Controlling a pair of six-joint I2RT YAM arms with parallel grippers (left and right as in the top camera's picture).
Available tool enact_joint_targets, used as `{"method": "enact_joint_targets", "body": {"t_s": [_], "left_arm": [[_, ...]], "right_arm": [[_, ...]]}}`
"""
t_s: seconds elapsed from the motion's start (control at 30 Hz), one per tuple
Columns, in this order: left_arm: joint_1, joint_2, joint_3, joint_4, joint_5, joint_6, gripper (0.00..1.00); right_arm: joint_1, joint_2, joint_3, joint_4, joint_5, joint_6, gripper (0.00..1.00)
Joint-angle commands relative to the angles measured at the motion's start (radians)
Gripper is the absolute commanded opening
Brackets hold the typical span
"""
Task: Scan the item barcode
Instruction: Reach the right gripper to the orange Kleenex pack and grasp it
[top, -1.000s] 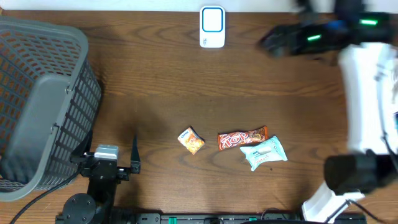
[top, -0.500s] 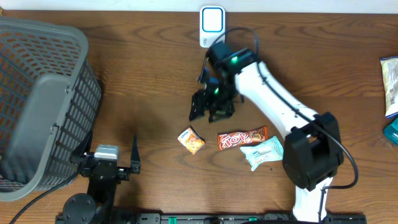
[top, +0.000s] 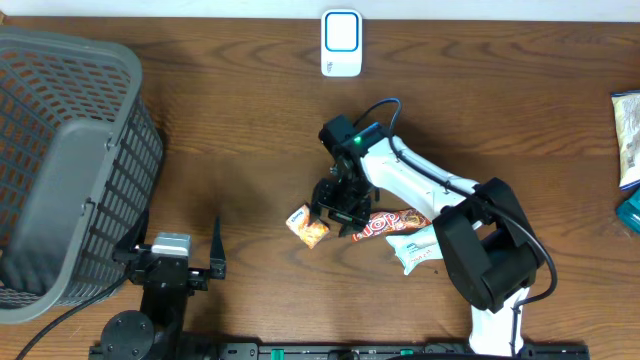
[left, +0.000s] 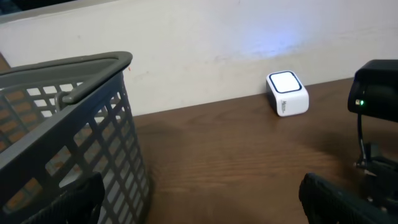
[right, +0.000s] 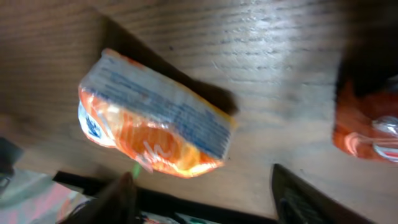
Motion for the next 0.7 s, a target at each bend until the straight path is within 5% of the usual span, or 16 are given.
{"method": "enact_joint_targets", "body": {"t_s": [0.0, 0.13, 0.27, 0.5, 0.53, 0.67], "left_arm": [[-0.003, -0.001, 0.002, 0.003, 0.002, -0.005, 1.0], [-0.003, -0.001, 0.002, 0.003, 0.002, -0.005, 1.0], [-0.003, -0.001, 0.002, 0.003, 0.002, -0.005, 1.0], [-0.003, -0.001, 0.002, 0.003, 0.002, -0.005, 1.0], [-0.003, -0.001, 0.002, 0.003, 0.002, -0.005, 1.0], [-0.003, -0.001, 0.002, 0.003, 0.002, -0.005, 1.0]], "right_arm": [[0.023, 0.002, -0.017, 0.034, -0.016, 0.09, 0.7], [0.059, 0.002, -0.023, 0.095, -0.003, 0.152, 0.68], [0.092, 0.002, -0.026, 0.111, 0.086, 0.221, 0.33], [0.111, 0.004, -0.028, 0.11, 0.187, 0.253, 0.25], [0.111, 0.004, -0.028, 0.111, 0.192, 0.253, 0.29], [0.11, 0.006, -0.028, 0.113, 0.2, 0.262, 0.76]]}}
